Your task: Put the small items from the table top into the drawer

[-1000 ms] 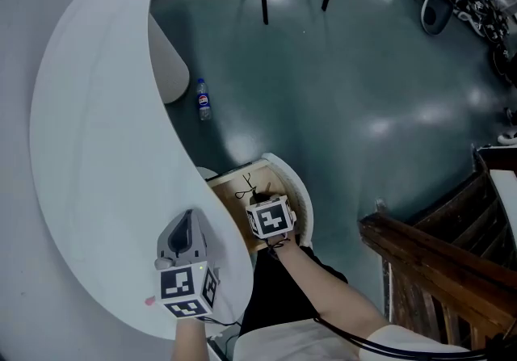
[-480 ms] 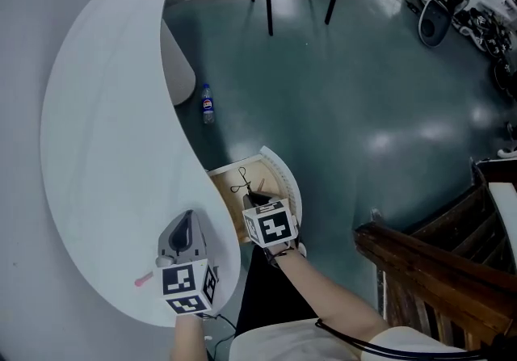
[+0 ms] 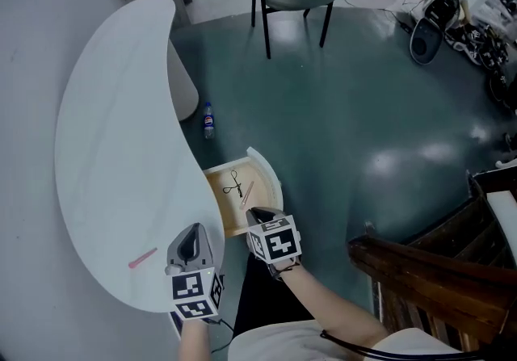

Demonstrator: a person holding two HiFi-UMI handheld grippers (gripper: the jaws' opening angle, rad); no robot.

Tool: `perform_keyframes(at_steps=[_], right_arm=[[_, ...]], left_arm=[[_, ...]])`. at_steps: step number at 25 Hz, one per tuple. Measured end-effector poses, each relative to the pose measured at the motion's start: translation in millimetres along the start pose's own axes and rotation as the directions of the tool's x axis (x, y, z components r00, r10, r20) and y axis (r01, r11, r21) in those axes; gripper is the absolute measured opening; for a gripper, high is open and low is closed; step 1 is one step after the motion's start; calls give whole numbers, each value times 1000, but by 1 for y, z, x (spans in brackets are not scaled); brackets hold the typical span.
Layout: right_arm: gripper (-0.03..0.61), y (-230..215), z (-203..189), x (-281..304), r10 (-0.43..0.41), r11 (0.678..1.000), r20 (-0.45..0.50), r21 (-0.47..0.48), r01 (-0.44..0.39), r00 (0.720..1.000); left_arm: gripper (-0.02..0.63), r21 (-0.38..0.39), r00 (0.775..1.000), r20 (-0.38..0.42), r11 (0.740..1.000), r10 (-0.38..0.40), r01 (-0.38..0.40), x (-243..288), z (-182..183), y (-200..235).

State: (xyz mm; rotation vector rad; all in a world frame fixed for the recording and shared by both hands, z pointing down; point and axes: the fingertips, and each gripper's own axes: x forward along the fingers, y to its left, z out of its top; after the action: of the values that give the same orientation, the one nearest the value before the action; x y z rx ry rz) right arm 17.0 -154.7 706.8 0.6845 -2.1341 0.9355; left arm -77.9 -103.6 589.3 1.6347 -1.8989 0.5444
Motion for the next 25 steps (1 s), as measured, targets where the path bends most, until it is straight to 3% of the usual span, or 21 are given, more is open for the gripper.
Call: perform_keyframes(at_steps=[12,25], right_arm=[[32,30,12,-128,34,993,120,-114,-20,992],[32,82,15,-229,129,970,274,-234,-64,953]], left_arm=[[20,14,996,93,1000,11,-12,-81,28,-49],[20,52,982,186,998,30,-41,-169,39,-80]])
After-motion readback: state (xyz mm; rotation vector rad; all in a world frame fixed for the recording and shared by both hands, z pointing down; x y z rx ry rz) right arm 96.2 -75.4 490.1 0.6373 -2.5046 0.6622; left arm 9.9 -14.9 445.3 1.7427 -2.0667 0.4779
